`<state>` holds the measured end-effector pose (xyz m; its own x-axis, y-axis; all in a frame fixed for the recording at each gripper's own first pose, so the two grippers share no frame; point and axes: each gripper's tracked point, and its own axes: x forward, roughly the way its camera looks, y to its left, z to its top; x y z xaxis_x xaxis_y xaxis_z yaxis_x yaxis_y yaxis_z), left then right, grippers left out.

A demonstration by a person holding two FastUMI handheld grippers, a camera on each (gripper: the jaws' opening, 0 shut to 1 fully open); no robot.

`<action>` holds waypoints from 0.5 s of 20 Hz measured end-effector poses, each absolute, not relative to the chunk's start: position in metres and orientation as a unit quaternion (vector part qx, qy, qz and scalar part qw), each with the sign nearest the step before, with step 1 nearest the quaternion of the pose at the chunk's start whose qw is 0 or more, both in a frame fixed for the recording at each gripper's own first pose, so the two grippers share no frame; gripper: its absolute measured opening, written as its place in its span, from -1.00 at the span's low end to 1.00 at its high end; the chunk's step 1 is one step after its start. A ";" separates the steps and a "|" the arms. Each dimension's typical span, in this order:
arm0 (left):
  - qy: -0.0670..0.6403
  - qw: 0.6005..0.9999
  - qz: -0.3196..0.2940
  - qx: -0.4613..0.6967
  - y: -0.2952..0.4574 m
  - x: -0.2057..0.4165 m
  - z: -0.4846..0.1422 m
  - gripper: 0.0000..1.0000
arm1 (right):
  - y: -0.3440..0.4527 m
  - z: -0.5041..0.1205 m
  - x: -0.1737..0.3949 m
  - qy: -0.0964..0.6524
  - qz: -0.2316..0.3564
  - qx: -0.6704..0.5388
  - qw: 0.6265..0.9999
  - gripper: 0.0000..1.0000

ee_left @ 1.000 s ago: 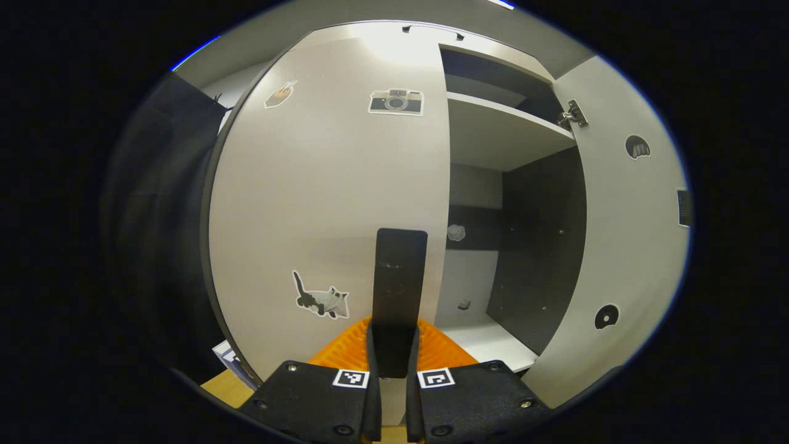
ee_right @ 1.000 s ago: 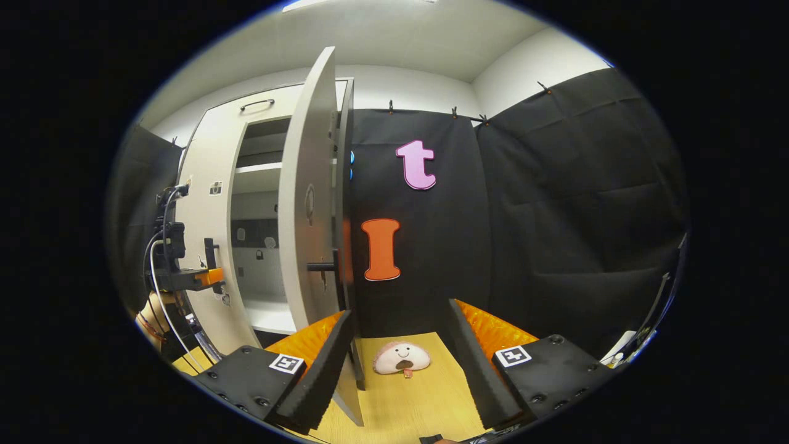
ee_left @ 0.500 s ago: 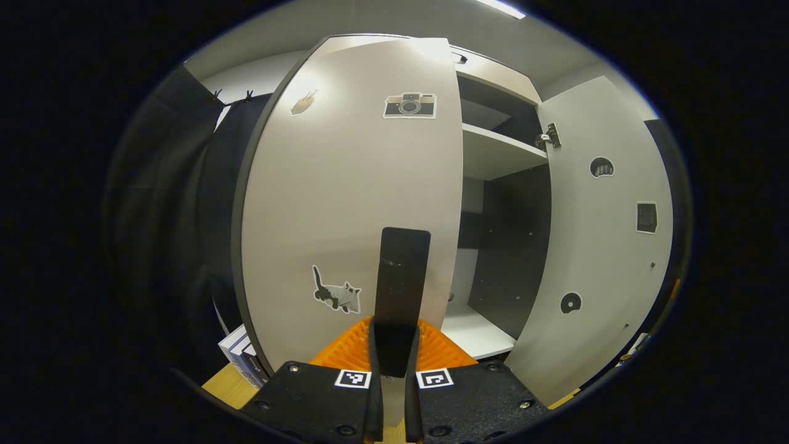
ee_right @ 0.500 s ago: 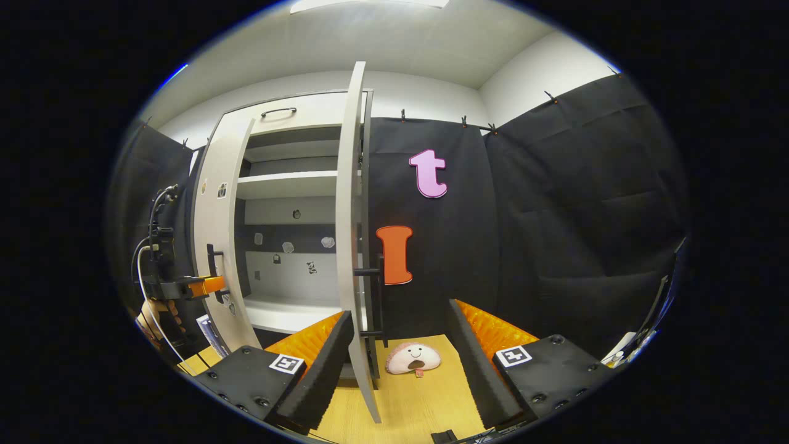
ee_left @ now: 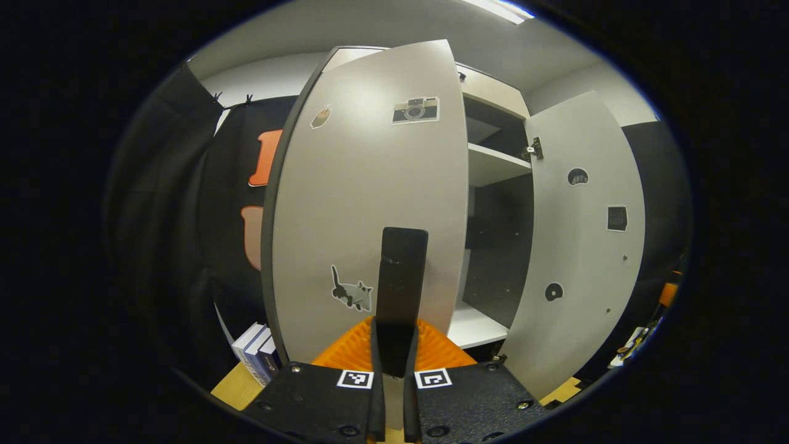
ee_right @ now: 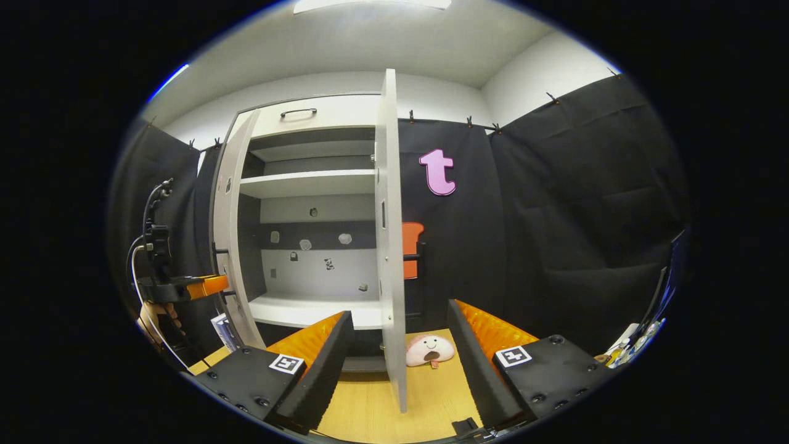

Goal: Open the right door of the double-door shoe cabinet with the right hand, and open the left door with the left hand.

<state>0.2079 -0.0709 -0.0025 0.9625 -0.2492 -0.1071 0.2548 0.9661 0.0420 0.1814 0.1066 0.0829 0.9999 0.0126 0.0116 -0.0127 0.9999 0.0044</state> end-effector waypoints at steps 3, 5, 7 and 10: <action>0.052 0.990 -0.128 0.028 -0.060 0.199 0.001 -0.77 | 0.113 0.079 0.180 -0.001 0.005 -0.004 1.000 0.95; 0.051 0.990 -0.128 0.031 -0.055 0.195 0.002 -0.78 | 0.116 0.078 0.177 0.005 0.008 -0.001 1.000 0.94; 0.047 0.991 -0.126 0.029 -0.048 0.190 0.005 -0.78 | 0.119 0.078 0.179 0.003 0.008 0.000 1.000 0.94; 0.043 0.992 -0.116 0.037 -0.032 0.183 0.009 -0.78 | 0.125 0.074 0.179 0.010 0.014 -0.001 1.000 0.95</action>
